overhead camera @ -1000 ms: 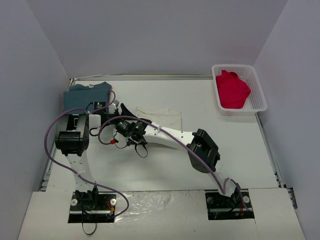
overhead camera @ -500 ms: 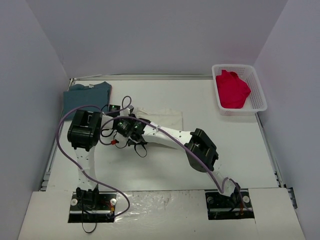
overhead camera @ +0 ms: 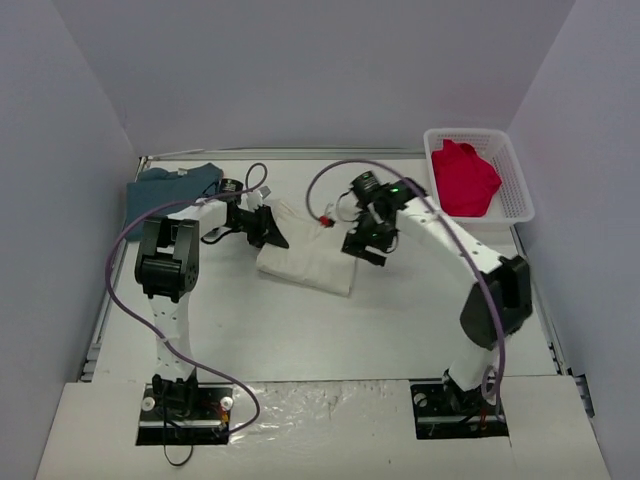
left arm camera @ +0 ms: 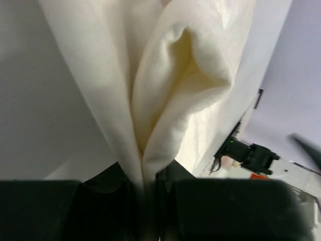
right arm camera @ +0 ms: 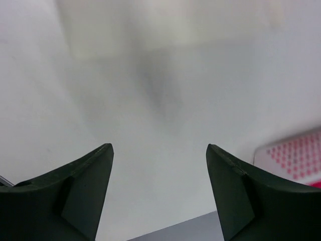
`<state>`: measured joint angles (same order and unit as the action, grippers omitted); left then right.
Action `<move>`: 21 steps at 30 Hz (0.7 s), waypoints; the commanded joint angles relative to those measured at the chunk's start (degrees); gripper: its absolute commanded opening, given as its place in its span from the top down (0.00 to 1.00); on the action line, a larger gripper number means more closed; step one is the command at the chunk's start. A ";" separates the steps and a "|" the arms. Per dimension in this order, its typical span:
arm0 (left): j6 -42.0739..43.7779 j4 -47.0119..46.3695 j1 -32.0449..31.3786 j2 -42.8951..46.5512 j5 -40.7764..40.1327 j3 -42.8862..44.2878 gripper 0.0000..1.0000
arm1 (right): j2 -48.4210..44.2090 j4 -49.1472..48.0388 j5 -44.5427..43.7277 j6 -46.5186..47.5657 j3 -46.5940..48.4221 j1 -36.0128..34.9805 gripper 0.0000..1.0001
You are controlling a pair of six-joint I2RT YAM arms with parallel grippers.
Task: Fold and stack the t-shirts
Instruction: Put the neatly folded tshirt into the corner of the board with the left arm
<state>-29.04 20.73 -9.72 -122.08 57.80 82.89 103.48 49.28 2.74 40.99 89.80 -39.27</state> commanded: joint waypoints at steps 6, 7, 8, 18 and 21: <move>13.56 23.11 -0.66 1.59 -19.20 17.71 0.98 | -15.06 3.03 12.64 -0.12 -12.00 15.88 0.20; 14.26 24.00 -0.66 1.15 -21.13 20.09 0.98 | -15.41 1.97 13.42 -0.47 -13.06 16.06 0.19; 14.71 25.92 -0.66 0.80 -22.89 24.64 0.98 | -15.59 0.48 14.39 -0.74 -14.03 16.15 0.19; 20.85 34.29 -2.06 -2.19 -44.43 46.12 0.98 | -9.62 -0.58 23.36 -0.74 -16.06 16.15 0.00; 23.13 37.09 -2.15 -3.51 -48.74 50.85 0.98 | -7.60 -0.58 24.76 -0.30 -16.41 16.15 0.00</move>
<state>-9.50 52.86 -11.55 -125.32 16.36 128.75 94.30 47.27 24.10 40.45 74.08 -23.07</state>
